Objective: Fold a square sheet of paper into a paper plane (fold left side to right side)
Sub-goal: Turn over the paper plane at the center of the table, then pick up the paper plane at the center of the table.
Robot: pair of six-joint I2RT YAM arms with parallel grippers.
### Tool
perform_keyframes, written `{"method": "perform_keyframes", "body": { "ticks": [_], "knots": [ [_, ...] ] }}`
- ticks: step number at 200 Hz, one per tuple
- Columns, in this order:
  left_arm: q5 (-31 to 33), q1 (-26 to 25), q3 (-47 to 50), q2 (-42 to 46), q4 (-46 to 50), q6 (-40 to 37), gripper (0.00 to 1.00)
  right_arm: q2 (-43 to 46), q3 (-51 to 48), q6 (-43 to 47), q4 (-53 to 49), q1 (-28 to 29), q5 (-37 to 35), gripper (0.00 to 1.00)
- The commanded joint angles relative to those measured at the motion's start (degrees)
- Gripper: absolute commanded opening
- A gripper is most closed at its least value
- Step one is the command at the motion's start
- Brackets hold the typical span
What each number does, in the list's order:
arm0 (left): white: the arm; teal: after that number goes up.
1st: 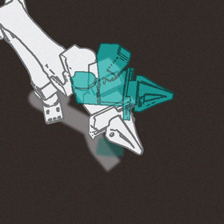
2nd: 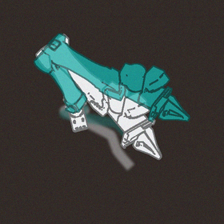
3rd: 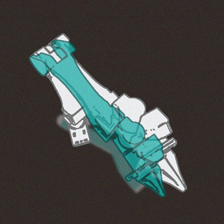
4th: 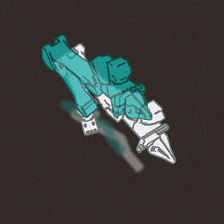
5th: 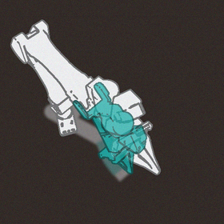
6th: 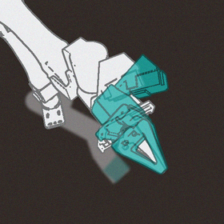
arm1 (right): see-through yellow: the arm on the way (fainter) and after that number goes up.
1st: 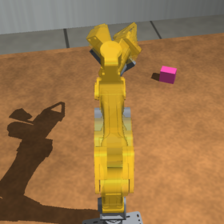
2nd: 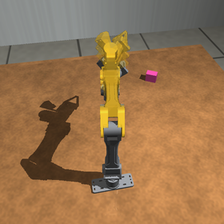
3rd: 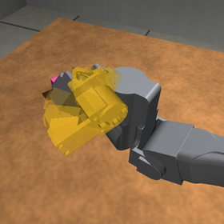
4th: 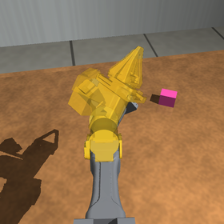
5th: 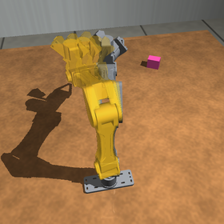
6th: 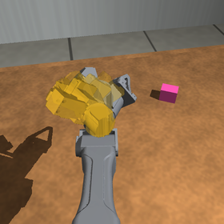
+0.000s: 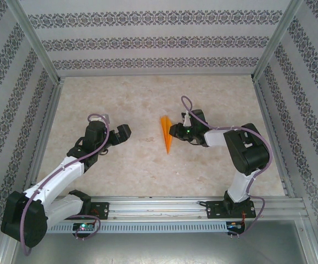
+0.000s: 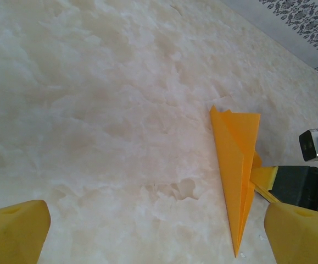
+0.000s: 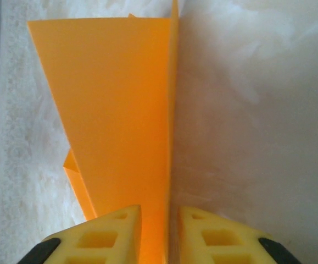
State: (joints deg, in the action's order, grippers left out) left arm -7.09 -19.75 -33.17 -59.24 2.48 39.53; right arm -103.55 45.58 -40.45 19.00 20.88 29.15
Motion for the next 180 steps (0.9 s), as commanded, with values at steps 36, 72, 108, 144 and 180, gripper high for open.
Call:
{"method": "perform_keyframes", "body": {
  "ticks": [36,72,108,144,180],
  "knots": [
    [-0.38,1.10,-1.96,-0.59,-1.89,-0.16,1.00,3.79,-0.41,2.70,-4.52,0.39,-3.04,0.34],
    [-0.38,1.29,-2.03,-0.29,-1.77,-0.65,1.00,8.96,0.91,6.71,-14.59,0.39,-7.21,0.45],
    [-0.35,2.04,-1.81,0.37,-1.66,-1.25,1.00,14.06,6.48,10.98,-31.66,0.79,-10.07,0.53],
    [-4.61,2.48,-1.12,0.26,-5.24,-3.10,1.00,13.76,15.01,14.14,-47.11,4.16,-11.64,0.54],
    [-9.78,2.57,-0.98,-0.16,-8.90,-4.75,1.00,10.33,20.56,12.66,-52.90,6.17,-10.92,0.54]
  ]
}}
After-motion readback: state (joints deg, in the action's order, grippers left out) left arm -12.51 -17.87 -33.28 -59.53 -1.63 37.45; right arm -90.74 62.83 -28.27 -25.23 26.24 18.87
